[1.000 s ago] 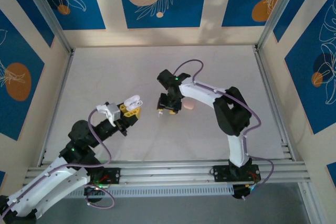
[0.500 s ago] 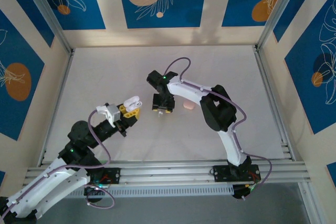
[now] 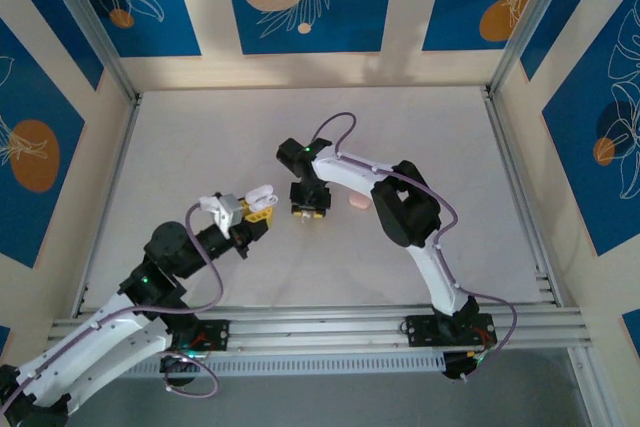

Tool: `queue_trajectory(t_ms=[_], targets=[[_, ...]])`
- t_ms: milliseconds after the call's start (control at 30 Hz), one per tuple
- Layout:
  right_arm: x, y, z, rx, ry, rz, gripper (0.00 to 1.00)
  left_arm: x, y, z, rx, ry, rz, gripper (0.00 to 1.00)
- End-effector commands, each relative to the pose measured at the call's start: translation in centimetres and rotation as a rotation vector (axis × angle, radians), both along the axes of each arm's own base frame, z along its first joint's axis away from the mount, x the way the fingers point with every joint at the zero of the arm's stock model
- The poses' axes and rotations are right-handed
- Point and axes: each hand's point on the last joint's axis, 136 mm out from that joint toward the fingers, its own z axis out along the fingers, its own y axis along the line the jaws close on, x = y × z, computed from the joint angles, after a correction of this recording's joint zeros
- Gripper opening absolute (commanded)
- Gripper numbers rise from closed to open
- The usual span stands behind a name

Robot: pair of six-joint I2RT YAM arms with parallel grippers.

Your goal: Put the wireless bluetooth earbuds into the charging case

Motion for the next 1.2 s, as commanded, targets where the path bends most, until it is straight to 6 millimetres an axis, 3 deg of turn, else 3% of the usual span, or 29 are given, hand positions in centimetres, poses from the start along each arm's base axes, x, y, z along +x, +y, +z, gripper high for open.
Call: queue_trajectory(t_ms=[0, 467, 767, 1167], targets=[[-0.4, -0.3, -0.3, -0.04, 0.015, 0.029, 0.38, -0.1, -0.1, 1.8, -0.041, -0.008, -0.002, 0.12], [-0.9, -1.2, -0.4, -0.095, -0.005, 0.25, 0.34, -0.1, -0.3, 2.1, -0.055, 0.004, -0.01, 0.12], [-0.1, -0.9, -0.2, -0.068, -0.012, 0.231, 0.39, 0.1, -0.5, 1.9, -0.054, 0.012, -0.012, 0.13], [0.0, -1.4, -0.8, -0.073, 0.015, 0.167, 0.36, 0.1, -0.4, 1.8, -0.052, 0.014, -0.008, 0.13]])
